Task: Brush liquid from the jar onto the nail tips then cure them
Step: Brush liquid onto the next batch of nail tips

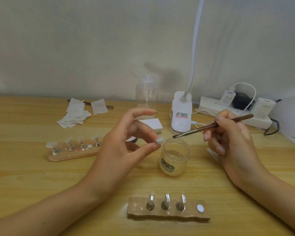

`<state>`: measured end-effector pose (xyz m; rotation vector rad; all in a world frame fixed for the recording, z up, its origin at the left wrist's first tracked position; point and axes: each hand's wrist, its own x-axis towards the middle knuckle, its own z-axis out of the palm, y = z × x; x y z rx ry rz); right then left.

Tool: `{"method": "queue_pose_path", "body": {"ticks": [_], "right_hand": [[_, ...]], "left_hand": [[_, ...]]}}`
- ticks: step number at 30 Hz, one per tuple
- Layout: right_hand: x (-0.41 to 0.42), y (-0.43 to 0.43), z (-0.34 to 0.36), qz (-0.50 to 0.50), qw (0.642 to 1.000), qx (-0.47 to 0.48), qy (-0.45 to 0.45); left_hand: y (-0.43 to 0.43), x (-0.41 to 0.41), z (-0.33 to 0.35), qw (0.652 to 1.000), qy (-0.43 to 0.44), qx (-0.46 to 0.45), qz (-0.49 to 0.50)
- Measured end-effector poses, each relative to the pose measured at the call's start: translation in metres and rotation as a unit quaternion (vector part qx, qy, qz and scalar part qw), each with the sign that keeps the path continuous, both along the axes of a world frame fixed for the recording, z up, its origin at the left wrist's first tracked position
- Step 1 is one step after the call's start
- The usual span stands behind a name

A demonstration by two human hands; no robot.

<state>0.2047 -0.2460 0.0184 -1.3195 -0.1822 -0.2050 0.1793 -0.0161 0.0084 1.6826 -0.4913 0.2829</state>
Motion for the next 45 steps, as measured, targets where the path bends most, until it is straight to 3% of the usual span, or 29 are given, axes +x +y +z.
{"method": "queue_pose_path", "body": {"ticks": [23, 40, 45], "right_hand": [[-0.0036, 0.0060, 0.0027, 0.075, 0.996, -0.044, -0.036], [-0.0024, 0.0036, 0.0018, 0.039, 0.999, -0.030, 0.000], [-0.0041, 0.0050, 0.0021, 0.069, 0.996, -0.040, -0.032]], "left_hand": [[-0.0008, -0.0009, -0.0001, 1.000, 0.027, 0.010, -0.012], [-0.0009, -0.0014, 0.0003, 1.000, 0.016, 0.020, -0.012], [-0.0009, -0.0012, 0.0005, 1.000, 0.012, 0.025, -0.012]]}}
